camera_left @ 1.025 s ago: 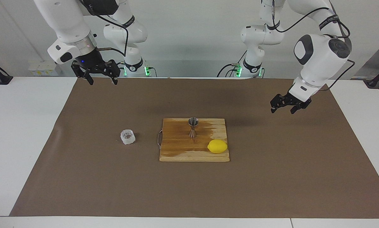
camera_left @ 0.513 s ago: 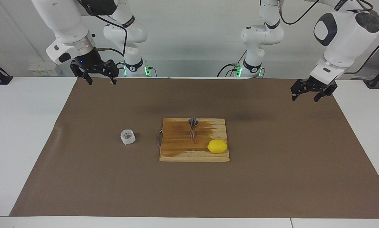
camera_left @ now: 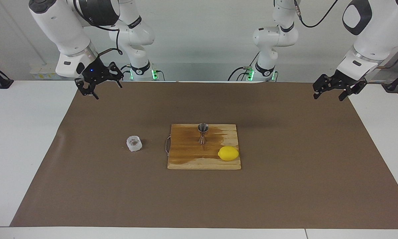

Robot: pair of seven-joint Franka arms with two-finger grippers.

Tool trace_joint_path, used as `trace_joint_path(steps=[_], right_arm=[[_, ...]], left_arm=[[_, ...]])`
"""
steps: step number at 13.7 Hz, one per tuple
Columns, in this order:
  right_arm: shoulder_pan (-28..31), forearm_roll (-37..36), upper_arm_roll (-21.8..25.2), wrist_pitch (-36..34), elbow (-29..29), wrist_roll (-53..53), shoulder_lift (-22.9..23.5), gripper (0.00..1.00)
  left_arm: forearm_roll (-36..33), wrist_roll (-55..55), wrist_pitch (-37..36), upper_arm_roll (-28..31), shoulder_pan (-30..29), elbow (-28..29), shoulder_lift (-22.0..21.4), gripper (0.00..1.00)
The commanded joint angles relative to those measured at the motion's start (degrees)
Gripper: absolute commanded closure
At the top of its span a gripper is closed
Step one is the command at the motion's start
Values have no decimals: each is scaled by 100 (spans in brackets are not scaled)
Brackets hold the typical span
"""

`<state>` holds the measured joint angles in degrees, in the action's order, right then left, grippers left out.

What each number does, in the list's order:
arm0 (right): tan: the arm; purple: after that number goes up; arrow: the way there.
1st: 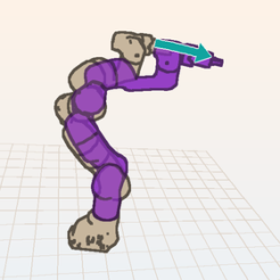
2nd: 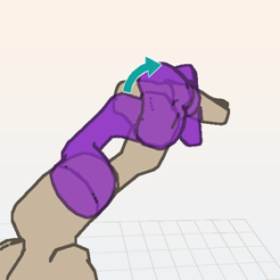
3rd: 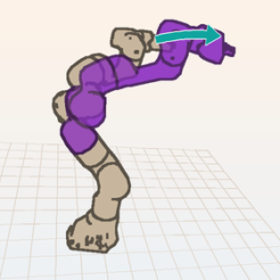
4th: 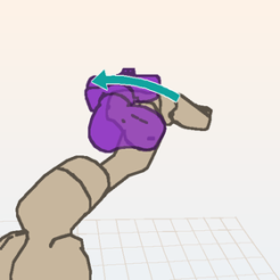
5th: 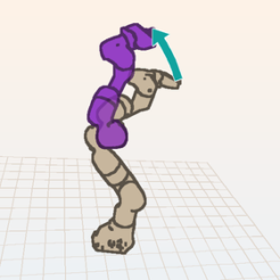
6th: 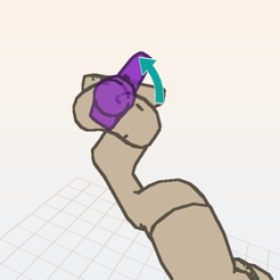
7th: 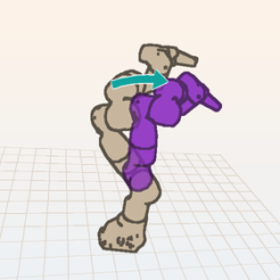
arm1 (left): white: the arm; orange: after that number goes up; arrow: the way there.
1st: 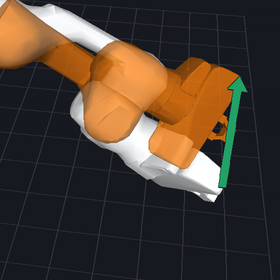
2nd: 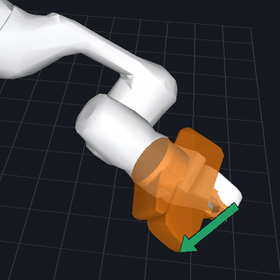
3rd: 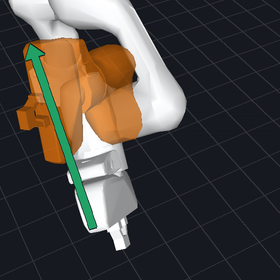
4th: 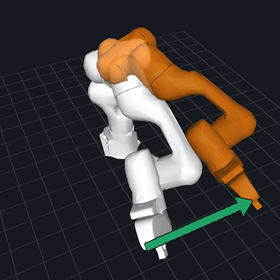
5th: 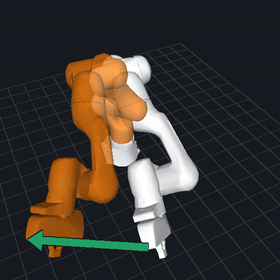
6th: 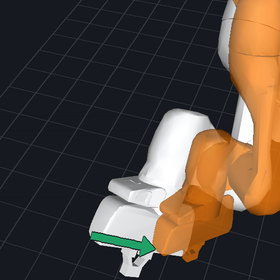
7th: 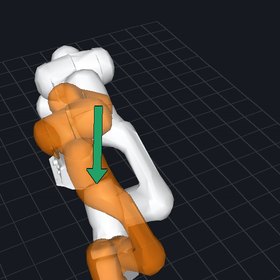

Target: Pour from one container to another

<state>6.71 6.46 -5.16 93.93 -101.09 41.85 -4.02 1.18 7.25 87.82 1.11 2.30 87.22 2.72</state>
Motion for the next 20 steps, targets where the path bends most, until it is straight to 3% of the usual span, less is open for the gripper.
trace_joint_path(steps=[1, 3, 6, 11, 15, 20], right_arm=[[409, 312, -29, 826, -1016, 2319, -337, 0], [804, 872, -29, 1380, -1219, 3868, 31, 0], [1121, 1670, -29, 1461, -1229, 5221, 786, 0], [1070, 2860, -37, 1891, -1220, 7413, 1649, 0], [1158, 3510, -46, 1796, -1097, 8433, 2518, 0], [1070, 3923, -90, 1962, -982, 8803, 2800, 0]], left_arm=[[-109, 22, -90, -6, 33, 407, -358, 0], [-109, 13, 76, -15, 59, 760, -535, 0], [-109, 22, 130, -15, 68, 884, -597, 0], [-109, 22, 138, -24, 147, 858, -588, 0], [-109, 5, 472, -24, 147, 762, -579, 0], [-109, 22, 446, -24, 147, 797, -597, 0]])
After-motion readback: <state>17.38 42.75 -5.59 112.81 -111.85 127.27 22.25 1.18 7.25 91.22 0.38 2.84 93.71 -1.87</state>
